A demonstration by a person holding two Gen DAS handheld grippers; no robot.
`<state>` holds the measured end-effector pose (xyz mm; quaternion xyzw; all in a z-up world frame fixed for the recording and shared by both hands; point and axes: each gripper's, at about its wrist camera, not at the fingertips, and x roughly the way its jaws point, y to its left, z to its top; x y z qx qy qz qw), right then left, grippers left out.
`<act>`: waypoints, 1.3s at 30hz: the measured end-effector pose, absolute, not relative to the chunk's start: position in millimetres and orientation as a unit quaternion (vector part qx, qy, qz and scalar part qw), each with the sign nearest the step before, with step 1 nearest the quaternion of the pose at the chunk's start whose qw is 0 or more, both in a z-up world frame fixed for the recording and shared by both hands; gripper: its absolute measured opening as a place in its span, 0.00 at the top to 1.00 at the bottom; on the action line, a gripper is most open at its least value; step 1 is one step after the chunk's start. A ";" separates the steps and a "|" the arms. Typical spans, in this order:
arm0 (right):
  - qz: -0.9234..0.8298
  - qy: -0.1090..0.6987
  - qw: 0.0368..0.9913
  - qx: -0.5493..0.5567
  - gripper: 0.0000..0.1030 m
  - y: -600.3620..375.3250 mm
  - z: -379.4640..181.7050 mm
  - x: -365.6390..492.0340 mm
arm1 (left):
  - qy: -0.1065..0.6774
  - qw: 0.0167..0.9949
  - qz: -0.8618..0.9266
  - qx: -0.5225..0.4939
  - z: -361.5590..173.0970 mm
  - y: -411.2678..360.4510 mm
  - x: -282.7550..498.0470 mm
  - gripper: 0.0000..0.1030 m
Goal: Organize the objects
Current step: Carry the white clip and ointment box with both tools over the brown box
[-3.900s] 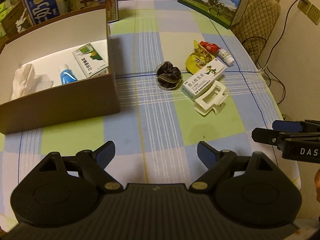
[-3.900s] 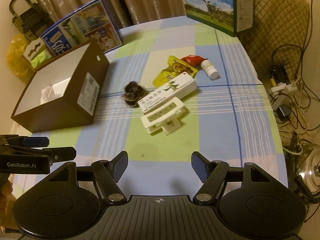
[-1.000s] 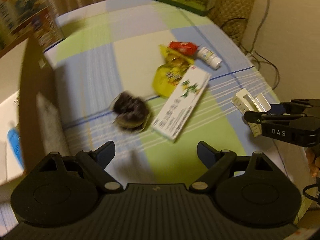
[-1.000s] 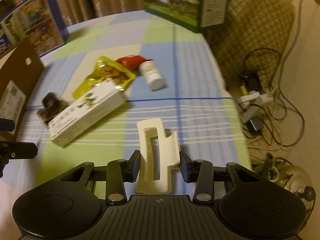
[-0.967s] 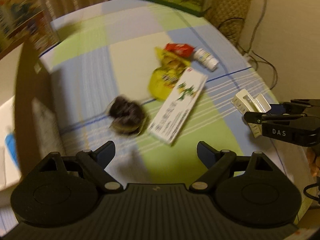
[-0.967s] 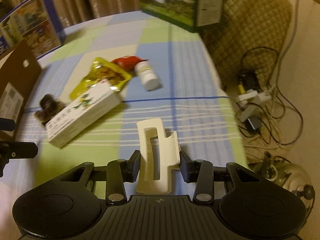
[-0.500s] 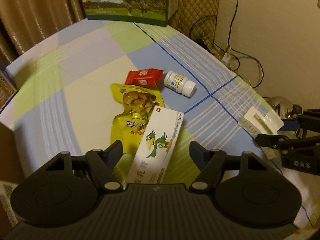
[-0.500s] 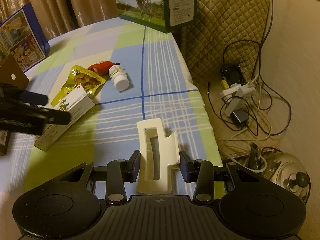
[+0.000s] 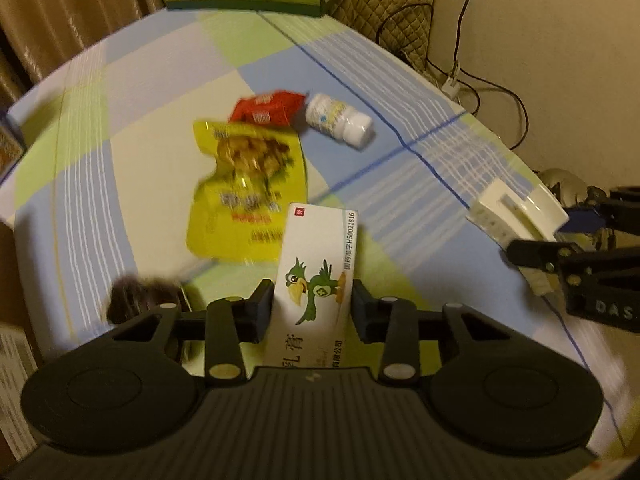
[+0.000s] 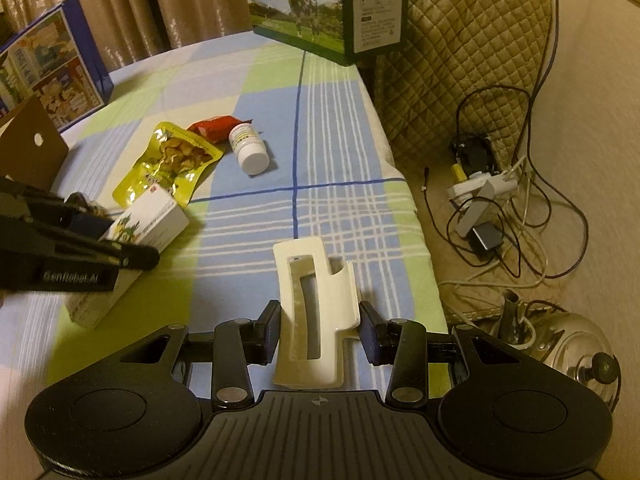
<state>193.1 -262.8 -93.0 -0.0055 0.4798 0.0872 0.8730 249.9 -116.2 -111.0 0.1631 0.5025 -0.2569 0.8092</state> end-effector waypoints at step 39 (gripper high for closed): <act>0.392 0.427 0.815 -0.001 0.63 -53.8 -11.5 115.5 | 0.456 0.886 -0.049 -0.070 3.1 155.6 134.3 0.67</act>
